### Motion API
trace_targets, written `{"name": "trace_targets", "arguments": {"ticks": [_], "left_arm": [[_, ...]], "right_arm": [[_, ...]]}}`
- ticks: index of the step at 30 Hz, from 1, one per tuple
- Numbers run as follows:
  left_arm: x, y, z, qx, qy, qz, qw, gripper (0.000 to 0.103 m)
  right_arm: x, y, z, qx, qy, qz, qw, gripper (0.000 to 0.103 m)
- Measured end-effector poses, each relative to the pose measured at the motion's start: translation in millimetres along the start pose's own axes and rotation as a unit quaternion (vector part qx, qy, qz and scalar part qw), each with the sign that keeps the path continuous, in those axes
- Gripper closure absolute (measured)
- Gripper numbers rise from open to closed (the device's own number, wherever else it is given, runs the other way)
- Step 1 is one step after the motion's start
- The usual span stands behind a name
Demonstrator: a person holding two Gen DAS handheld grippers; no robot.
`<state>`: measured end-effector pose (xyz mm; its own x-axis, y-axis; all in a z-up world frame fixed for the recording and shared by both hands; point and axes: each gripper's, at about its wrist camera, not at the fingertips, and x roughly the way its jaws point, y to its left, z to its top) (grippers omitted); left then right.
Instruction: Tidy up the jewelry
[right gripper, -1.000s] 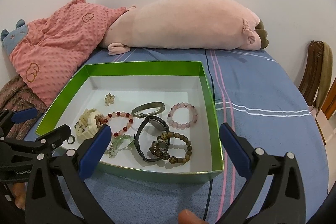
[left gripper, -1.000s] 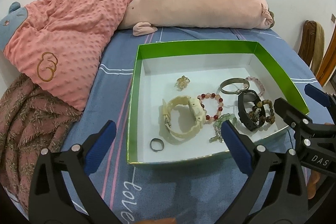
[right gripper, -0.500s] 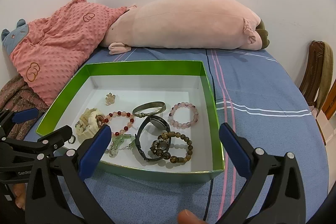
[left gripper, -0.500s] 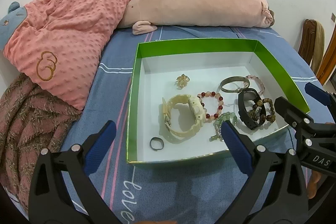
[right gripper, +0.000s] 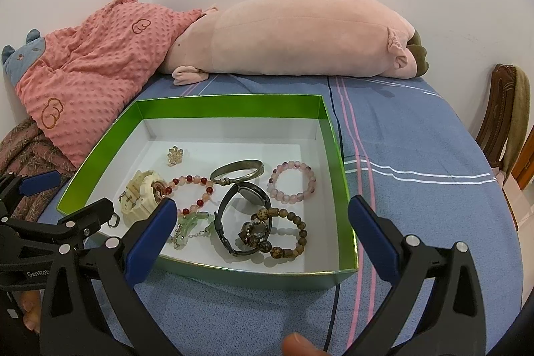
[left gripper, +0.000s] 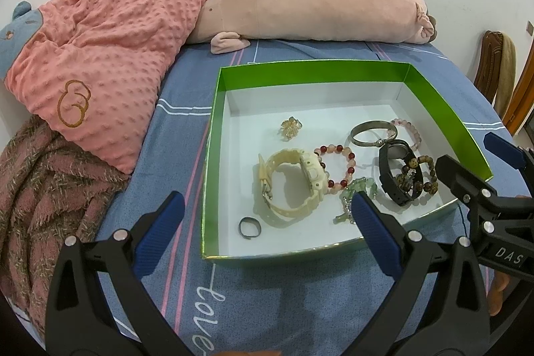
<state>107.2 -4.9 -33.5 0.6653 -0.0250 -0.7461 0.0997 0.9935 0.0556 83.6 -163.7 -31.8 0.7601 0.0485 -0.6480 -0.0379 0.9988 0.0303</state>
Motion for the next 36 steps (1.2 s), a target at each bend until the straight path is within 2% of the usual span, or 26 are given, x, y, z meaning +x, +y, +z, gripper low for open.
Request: {"name": "trace_targets", "arguments": {"ticks": [21,26,36], "left_arm": [[2.1,0.6,-1.5,-0.001,0.005,0.001,1.0000,0.002],[1.7,0.8,-3.2,0.003,-0.001,0.012,0.9999,0.002],[5.0,2.0,-2.0,0.002,0.014,0.004,0.9999,0.002]], "right_arm": [[0.7,0.8,-0.2,0.001,0.002,0.000,1.000,0.001],[2.5,1.3,-4.7,-0.001,0.005,-0.001,1.000,0.001],[1.8,2.7,-3.7,-0.001,0.005,-0.002,1.000,0.001]]}}
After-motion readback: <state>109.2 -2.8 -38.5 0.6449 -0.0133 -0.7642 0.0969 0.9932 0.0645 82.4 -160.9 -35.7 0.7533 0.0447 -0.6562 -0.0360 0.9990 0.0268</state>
